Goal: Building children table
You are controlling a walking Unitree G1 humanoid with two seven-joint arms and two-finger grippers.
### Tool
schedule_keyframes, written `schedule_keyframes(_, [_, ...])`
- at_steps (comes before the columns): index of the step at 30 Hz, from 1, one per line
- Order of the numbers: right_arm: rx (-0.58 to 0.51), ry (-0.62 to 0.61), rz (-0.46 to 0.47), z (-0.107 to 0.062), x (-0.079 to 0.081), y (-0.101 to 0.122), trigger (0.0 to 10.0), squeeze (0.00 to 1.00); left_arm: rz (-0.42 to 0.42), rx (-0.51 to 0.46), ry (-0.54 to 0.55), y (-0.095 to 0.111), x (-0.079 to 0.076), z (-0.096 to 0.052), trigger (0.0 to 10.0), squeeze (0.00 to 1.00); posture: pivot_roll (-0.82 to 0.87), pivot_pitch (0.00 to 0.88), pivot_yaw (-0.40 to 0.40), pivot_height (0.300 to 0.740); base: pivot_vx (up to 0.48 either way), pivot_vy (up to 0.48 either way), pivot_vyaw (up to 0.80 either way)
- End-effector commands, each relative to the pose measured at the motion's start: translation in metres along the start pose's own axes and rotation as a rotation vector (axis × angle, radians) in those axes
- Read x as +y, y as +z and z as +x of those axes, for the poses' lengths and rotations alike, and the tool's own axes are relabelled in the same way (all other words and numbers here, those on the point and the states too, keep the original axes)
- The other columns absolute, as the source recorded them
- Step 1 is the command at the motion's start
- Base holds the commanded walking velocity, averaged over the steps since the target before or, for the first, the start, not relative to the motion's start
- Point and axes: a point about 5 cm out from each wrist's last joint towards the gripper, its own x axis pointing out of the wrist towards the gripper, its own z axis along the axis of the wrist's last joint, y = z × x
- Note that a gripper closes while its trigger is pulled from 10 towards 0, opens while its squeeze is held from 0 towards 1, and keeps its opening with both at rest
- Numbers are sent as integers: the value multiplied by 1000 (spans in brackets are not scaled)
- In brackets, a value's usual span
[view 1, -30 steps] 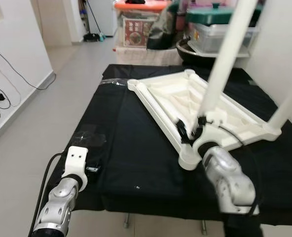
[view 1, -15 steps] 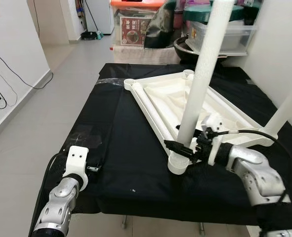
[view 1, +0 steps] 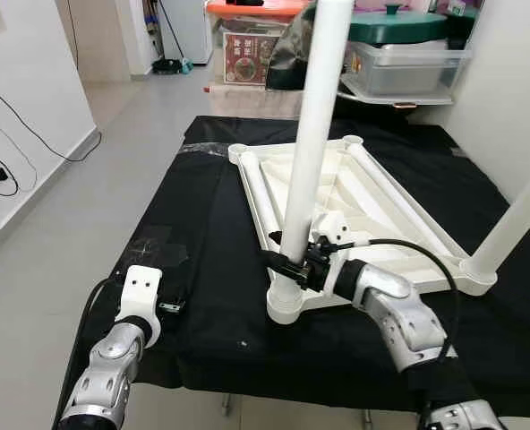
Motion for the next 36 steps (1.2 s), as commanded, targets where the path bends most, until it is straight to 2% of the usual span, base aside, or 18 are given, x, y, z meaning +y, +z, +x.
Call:
schedule_keyframes(1, [150,-413,13,-22,-41,-25,0,0,9,62,3,-15,1,-4,10000,0,82,0,-58,740,0,0,0])
schedule_keyframes(4, [215,-821,57,-52,-62,-43,0,0,5,65,0,-16,-2,-4,10000,0,76,0,-55,740,0,0,0])
schedule_keyframes(6, [235,-967,66,-68,-63,-52,0,0,4,66,-4,-16,-4,-4,10000,0,75,0,-51,740,0,0,0])
schedule_keyframes(10, [266,-1036,91,-74,-58,-56,0,0,5,66,-7,-15,-4,-3,10000,0,71,0,-50,740,0,0,0])
schedule_keyframes(11, [262,-977,147,-67,-49,-58,10000,0,7,66,-6,-15,-3,-2,10000,0,65,0,-46,740,0,0,0])
schedule_keyframes(12, [215,-868,177,-57,-40,-54,10000,0,9,66,-7,-15,-2,-2,10000,0,65,0,-44,740,0,0,0])
schedule_keyframes(13, [215,-868,177,-57,-40,-54,10000,0,9,66,-7,-15,-2,-2,10000,0,65,0,-44,740,0,0,0])
schedule_keyframes(14, [181,-796,212,-51,-34,-51,10000,243,10,66,-7,-14,-2,-1,10000,0,65,0,-44,740,0,0,0])
schedule_keyframes(15, [133,-725,238,-44,-30,-43,10000,1000,12,65,-8,-14,-1,-1,10000,0,70,0,-46,740,0,0,0])
schedule_keyframes(18, [67,-612,260,-32,-26,-26,10000,1000,12,62,-8,-13,-1,-1,10000,0,69,0,-46,740,0,0,0])
schedule_keyframes(20, [67,-612,260,-32,-26,-26,10000,1000,12,62,-8,-13,-1,-1,10000,0,69,0,-46,740,0,0,0])
schedule_keyframes(21, [22,-492,283,-26,-24,-14,10000,24,12,61,-7,-13,-1,0,10000,0,66,0,-47,740,0,0,0])
schedule_keyframes(22, [-26,-305,275,-24,-23,1,10000,0,11,61,-8,-14,-1,-1,10000,0,66,0,-48,740,0,0,0])
schedule_keyframes(23, [-26,-305,275,-24,-23,1,10000,0,11,61,-8,-14,-1,-1,10000,0,66,0,-48,740,0,0,0])
schedule_keyframes(25, [-84,-26,197,-29,-23,21,10000,0,10,61,-11,-14,-3,0,10000,0,70,0,-50,740,0,0,0])
schedule_keyframes(31, [-50,189,78,-35,-30,27,10000,0,7,52,-11,-12,-4,0,10000,0,87,0,-67,740,0,0,0])
schedule_keyframes(34, [-6,349,43,-34,-15,21,10000,0,6,48,-6,-12,-2,-2,10000,0,100,0,-77,740,0,0,0])
schedule_keyframes(36, [4,384,42,-32,-9,18,10000,0,5,47,-5,-13,-1,-3,10000,0,100,0,-77,740,0,0,0])
